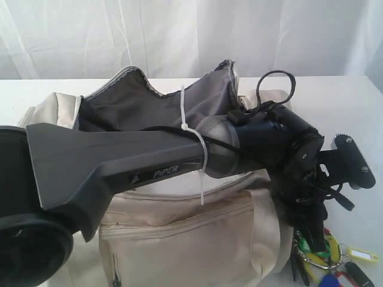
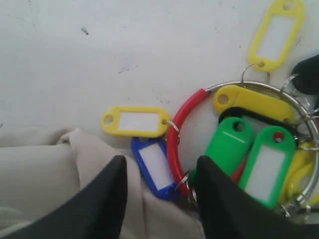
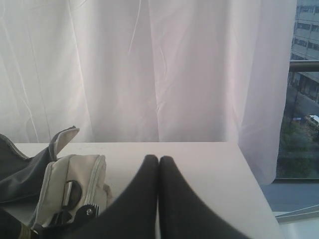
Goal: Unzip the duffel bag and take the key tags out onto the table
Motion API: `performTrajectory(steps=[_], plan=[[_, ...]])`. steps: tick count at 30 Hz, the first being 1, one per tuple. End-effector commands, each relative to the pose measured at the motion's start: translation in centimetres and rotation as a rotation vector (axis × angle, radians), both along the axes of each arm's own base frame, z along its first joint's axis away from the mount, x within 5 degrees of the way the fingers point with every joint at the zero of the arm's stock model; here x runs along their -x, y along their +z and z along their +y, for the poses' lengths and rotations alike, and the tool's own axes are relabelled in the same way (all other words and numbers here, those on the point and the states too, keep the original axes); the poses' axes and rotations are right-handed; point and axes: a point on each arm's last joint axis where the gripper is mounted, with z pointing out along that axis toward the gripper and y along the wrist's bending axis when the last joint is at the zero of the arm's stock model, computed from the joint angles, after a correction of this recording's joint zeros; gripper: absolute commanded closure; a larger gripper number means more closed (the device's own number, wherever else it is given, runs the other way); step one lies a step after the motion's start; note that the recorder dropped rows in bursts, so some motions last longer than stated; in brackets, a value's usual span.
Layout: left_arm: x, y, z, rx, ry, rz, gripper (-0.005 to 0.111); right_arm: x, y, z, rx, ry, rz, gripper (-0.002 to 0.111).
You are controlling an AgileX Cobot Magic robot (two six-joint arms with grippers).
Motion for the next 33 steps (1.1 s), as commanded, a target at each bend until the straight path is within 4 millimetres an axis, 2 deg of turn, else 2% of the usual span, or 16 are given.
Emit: performTrajectory(steps=[1,6,10,13,18,19,23,27,33], plan=[[0.0,4.3,1.2,-0.014,0.045,0.016,0.057,-0.1,-0.1,0.0,0.007,-0.005,-0.003,0.108],[1.5,10.5,1.8,0.113,0.033,0.027,0.058,0.0,-0.1,0.0,0.007,-0.002,-0.006,0.108],[2.3,14.6,3.6,0.143,0.020,0.001,0.063,0.0,-0.1,0.0,0.007,-0.002,-0.006,0.108],[2.3,16.6,5.8,0.092,0.041,-0.005,0.076,0.0,-0.1,0.0,0.010,-0.003,-0.007,0.108],[3.1,19.8,9.3,0.044,0.063,0.013,0.107,-0.1,-0.1,0.0,0.015,-0.002,-0.006,0.108],[3.1,20.5,10.0,0.046,0.073,0.013,0.107,-0.1,-0.1,0.0,0.015,-0.002,-0.006,0.108],[2.3,22.1,13.2,0.042,0.158,0.032,0.107,-0.2,-0.4,0.1,0.025,-0.006,0.001,0.108],[1.8,22.7,16.4,0.043,0.237,0.046,0.107,-0.2,-0.4,0.1,0.025,-0.006,0.001,0.108],[2.6,23.0,22.1,0.114,0.413,0.008,0.107,-0.2,-0.4,0.1,0.026,-0.005,-0.001,0.108]])
